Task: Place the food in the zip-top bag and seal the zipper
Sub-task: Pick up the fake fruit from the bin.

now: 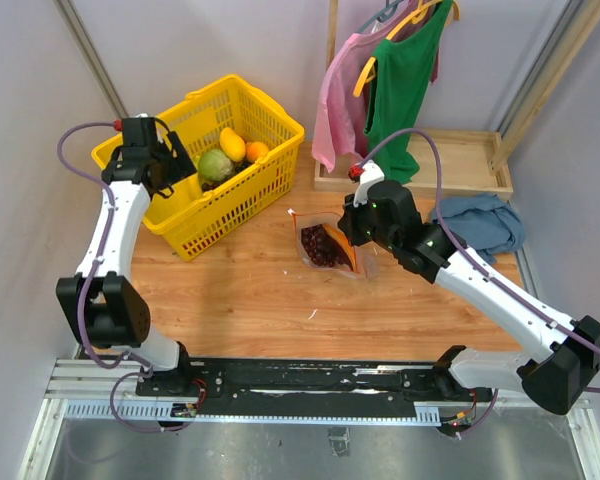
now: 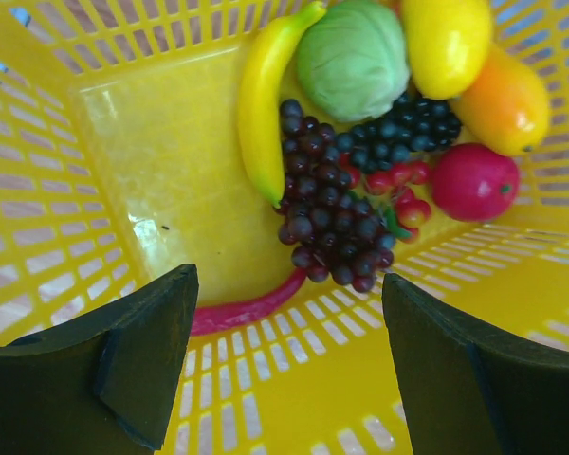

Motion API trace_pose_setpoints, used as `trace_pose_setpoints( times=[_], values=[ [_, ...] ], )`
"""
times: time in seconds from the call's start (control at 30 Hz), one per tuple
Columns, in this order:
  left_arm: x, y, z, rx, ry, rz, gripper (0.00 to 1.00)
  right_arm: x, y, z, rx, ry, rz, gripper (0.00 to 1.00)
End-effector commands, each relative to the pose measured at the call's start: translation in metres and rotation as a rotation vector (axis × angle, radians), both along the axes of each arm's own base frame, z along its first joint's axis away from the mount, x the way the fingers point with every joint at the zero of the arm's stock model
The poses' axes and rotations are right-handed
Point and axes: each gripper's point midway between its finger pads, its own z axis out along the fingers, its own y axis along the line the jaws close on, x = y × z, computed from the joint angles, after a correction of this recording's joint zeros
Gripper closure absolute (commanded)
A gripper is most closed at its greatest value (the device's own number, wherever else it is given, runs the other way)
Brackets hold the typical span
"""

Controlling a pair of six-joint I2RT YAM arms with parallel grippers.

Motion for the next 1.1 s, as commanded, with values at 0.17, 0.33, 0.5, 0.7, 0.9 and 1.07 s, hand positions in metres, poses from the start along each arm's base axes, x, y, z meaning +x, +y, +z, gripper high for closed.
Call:
trace_pose_setpoints(
  times=[0.17,0.33,0.5,0.7,0.9,1.07],
  values=[
    [0.042,0.021,-0.049,0.013,0.074,0.044,0.19,0.002,0.003,0.002,-0.013,-0.026,0.019,0.99],
    [0.066,0.031,-0.074,0.037,0.091,0.056,0.22,0.003,0.004,0.000,-0.021,-0.026,0.029,0.99],
    [0.083,0.041,-0.108,0.049,0.133,0.083,0.27,0.004,0.004,-0.005,-0.031,-0.020,0.032,0.99],
    [0.095,0.042,-0.145,0.018,0.174,0.069,0.37,0.006,0.005,-0.011,-0.033,-0.007,0.041,0.99],
    [0.100,0.038,-0.185,-0.006,0.232,0.055,0.38,0.008,0.005,-0.015,-0.031,0.001,0.040,0.99],
    [0.098,0.041,-0.216,0.006,0.296,0.065,0.41,0.010,0.005,-0.017,-0.032,0.004,0.040,0.99]
  ],
)
